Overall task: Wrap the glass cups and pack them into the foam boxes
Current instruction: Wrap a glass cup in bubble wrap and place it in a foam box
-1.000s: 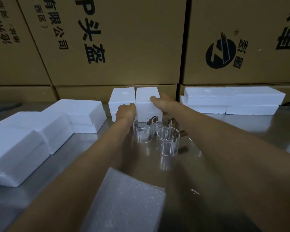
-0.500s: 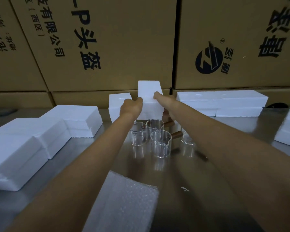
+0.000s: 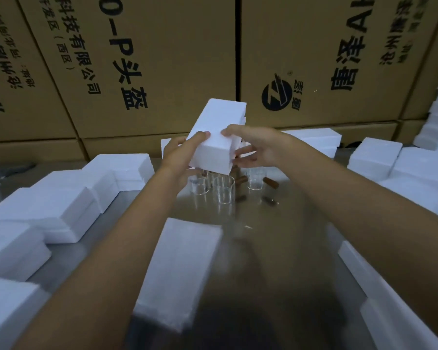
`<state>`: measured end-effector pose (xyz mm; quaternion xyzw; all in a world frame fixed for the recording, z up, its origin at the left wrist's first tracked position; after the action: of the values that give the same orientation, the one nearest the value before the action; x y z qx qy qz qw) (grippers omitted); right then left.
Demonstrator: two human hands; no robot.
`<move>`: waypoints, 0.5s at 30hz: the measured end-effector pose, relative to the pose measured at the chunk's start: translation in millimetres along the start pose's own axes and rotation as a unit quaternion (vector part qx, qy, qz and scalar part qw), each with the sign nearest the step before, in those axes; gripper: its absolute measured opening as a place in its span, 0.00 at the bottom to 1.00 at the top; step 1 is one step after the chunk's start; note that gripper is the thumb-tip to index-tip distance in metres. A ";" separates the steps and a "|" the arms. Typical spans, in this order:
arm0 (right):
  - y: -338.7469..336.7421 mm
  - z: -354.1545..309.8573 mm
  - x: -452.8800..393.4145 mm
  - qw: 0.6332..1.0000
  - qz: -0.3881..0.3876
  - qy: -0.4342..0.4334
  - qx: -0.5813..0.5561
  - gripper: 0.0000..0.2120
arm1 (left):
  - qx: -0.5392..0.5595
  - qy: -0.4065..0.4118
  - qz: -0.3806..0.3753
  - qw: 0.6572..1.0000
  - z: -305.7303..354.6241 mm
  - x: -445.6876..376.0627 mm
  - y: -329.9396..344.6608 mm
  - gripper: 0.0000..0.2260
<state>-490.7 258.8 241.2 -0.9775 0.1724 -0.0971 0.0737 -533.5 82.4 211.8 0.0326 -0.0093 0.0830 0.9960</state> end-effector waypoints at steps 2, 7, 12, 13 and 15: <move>-20.5 6.0 27.1 1.000 0.025 -0.013 0.011 0.17 | -0.015 -0.024 -0.049 0.998 -3.6 24.3 -17.3 0.25; -67.3 40.7 92.1 0.989 0.036 0.001 0.146 0.31 | -0.034 -0.113 -0.185 0.976 -36.5 91.3 -55.1 0.22; -83.6 84.6 152.5 0.948 -0.046 0.013 0.314 0.28 | -0.086 -0.165 -0.280 0.942 -76.5 143.9 -72.7 0.19; -83.9 91.4 161.9 0.945 -0.065 0.023 0.319 0.28 | -0.100 -0.171 -0.303 0.932 -82.3 154.3 -73.6 0.17; -84.2 103.2 176.2 0.927 -0.102 0.022 0.359 0.35 | -0.119 -0.171 -0.324 0.923 -91.3 169.6 -75.0 0.14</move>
<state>-278.9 286.5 184.9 -0.8954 0.0265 -0.1811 0.4058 -352.6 42.6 120.1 -0.0712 -0.1778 -0.2528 0.9484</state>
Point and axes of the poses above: each hand's wrist, its own x-axis away from the middle knuckle, its own y-axis out of the palm, z = x × y, the point moved 5 cm from there along -x, towards the middle knuckle, and after that the axes turned 13 degrees about z, right-handed, at the moved point
